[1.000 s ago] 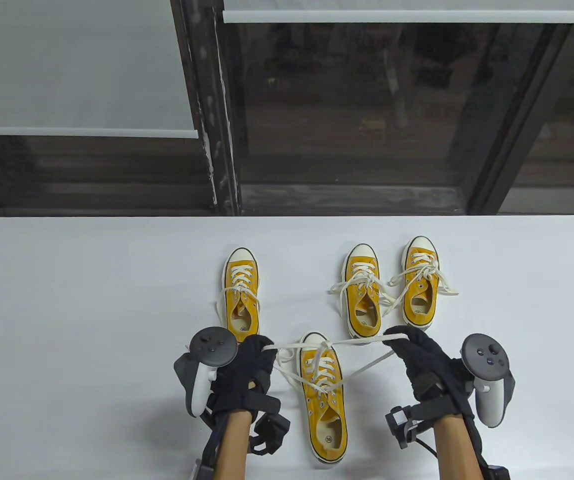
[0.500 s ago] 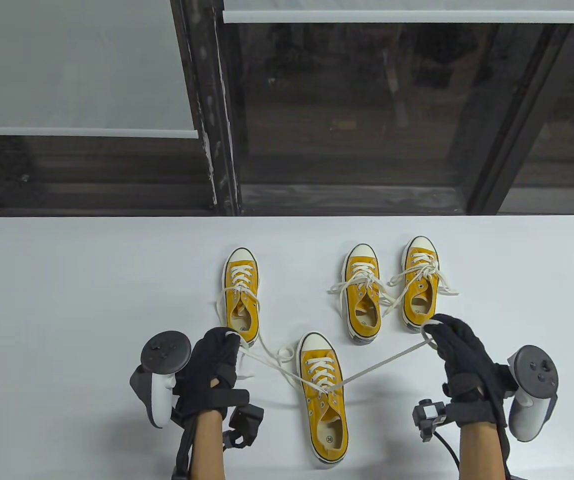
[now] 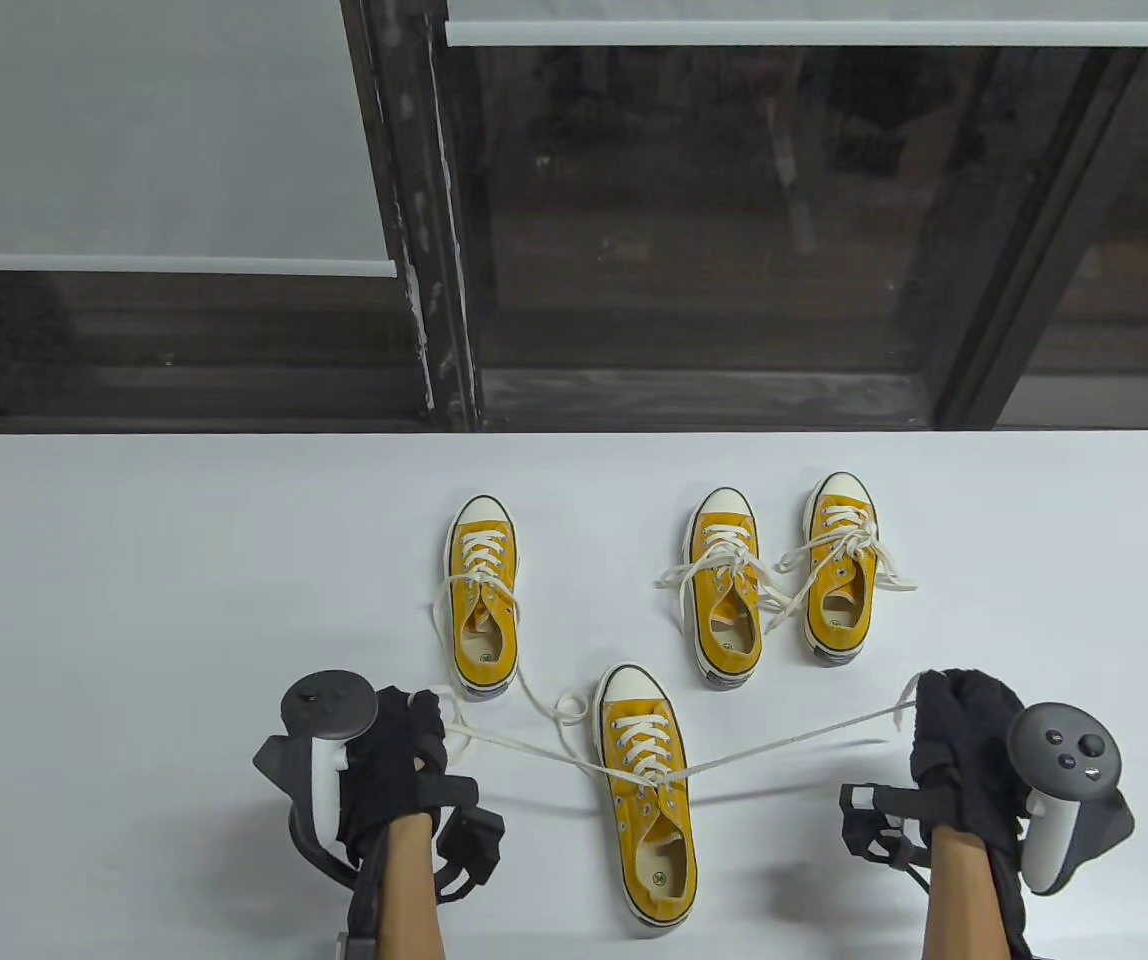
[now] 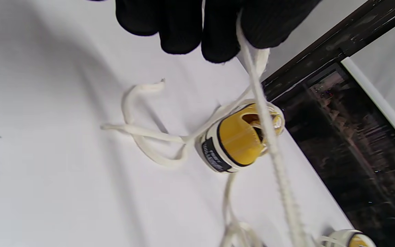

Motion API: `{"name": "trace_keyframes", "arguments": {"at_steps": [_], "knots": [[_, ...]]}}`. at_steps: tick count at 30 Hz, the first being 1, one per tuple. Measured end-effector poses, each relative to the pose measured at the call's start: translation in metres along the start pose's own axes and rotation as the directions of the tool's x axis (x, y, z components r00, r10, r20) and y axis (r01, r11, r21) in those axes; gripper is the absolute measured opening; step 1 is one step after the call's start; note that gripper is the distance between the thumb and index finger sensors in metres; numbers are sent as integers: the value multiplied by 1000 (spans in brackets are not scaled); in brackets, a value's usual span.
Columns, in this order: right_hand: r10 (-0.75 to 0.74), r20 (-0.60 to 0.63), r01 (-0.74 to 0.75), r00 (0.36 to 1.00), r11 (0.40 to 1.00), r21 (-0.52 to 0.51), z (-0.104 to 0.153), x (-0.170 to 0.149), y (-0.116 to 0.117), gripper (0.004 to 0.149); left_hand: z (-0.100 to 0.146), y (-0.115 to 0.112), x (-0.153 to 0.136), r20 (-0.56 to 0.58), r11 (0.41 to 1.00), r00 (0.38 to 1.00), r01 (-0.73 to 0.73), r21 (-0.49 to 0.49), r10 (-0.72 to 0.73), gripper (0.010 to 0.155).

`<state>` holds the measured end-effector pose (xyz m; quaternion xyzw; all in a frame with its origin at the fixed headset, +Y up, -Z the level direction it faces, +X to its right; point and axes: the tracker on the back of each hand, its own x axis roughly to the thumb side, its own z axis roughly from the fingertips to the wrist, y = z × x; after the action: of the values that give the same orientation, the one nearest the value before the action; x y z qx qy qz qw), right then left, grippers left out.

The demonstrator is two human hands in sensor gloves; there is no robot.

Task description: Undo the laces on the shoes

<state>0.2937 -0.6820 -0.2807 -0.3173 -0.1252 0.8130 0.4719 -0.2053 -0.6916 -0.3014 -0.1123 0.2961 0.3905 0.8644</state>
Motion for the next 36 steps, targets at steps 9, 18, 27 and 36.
{"name": "trace_keyframes", "arguments": {"at_steps": [9, 18, 27, 36], "knots": [[73, 26, -71, 997, 996, -45, -5, -4, -2, 61, 7, -4, 13, 22, 971, 976, 213, 110, -216, 71], [168, 234, -193, 958, 977, 87, 7, 13, 20, 56, 33, -56, 58, 450, 926, 874, 308, -216, -186, 70], [206, 292, -256, 934, 956, 142, 13, 17, 32, 57, 62, -137, 77, 598, 565, 660, 733, -380, -455, 99], [198, 302, -256, 932, 953, 164, 16, 19, 36, 58, 79, -178, 77, 453, 350, 338, 935, -61, -825, 77]]}}
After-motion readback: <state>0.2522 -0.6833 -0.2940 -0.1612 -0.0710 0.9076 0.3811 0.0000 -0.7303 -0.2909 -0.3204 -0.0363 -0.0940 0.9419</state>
